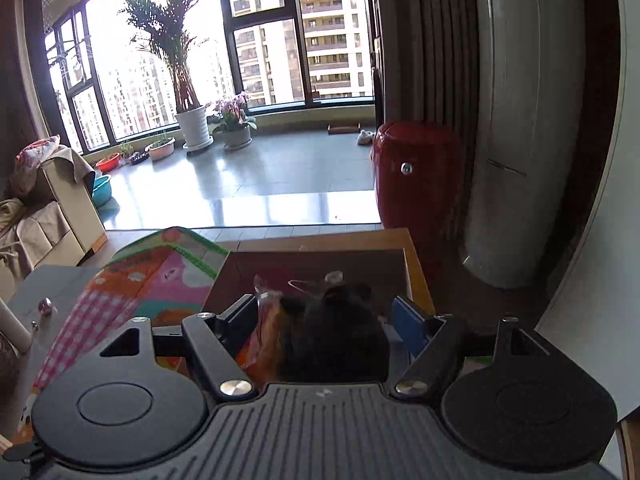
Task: Organize objects
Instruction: 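Lower the black plush toy into the pink box and open the right tool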
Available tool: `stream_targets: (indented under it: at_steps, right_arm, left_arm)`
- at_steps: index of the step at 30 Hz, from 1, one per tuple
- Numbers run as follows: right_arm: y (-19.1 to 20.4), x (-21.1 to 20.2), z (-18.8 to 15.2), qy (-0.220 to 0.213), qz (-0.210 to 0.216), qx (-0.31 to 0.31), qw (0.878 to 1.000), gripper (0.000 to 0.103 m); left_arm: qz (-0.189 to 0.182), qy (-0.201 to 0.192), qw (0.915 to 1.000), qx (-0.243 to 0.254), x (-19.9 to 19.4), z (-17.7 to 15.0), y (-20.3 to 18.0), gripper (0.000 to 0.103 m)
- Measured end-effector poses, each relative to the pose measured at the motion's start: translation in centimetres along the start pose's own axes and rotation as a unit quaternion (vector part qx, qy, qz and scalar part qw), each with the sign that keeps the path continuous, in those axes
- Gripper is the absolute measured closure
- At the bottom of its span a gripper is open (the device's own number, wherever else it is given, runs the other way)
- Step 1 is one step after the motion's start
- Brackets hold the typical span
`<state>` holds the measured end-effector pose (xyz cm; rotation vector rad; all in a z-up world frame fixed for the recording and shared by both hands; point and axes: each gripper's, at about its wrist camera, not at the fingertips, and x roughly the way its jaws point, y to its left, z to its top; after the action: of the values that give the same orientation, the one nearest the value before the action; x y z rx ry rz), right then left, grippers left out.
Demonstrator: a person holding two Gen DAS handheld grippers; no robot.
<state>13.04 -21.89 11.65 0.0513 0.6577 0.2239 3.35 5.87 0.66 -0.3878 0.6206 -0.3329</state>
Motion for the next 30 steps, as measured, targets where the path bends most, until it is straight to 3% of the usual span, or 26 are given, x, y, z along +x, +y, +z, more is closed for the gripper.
stream_targets:
  at_steps: [5,9,12,16,18,20,26,30]
  right_arm:
    - [-0.6,-1.4,-5.0,0.009,-0.004,-0.058,0.998,0.029]
    - [0.3,-2.1,-8.2,0.010,-0.027,-0.139,0.990,0.028]
    - [0.6,-0.8,-9.8,0.018,-0.059,-0.178,0.982,0.028]
    - [0.1,1.7,-10.6,0.024,-0.072,-0.176,0.981,0.028]
    - [-0.3,2.6,-10.8,0.036,-0.057,-0.168,0.983,0.027]
    - [0.3,3.4,-10.7,0.037,-0.051,-0.169,0.984,0.026]
    - [5.1,5.9,-9.5,0.017,-0.043,-0.227,0.973,0.026]
    - [7.9,7.9,-8.4,0.007,-0.049,-0.241,0.969,0.026]
  left_arm:
    - [-0.008,0.000,0.9999,-0.012,0.3,0.6,-0.3,0.047]
    - [-0.003,-0.025,0.9994,0.023,1.5,3.2,-2.7,0.047]
    - [0.019,-0.019,0.9989,0.039,4.1,5.2,-3.8,0.047]
    - [0.100,0.004,0.9933,0.058,8.6,6.6,-3.8,0.047]
    - [0.120,0.012,0.9904,0.066,9.8,6.8,-3.0,0.020]
    - [0.138,0.007,0.9878,0.072,10.0,7.1,-2.0,0.006]
    - [0.189,-0.039,0.9801,0.045,8.7,9.0,3.1,0.002]
    - [0.196,-0.053,0.9785,0.037,8.3,10.2,5.5,0.000]
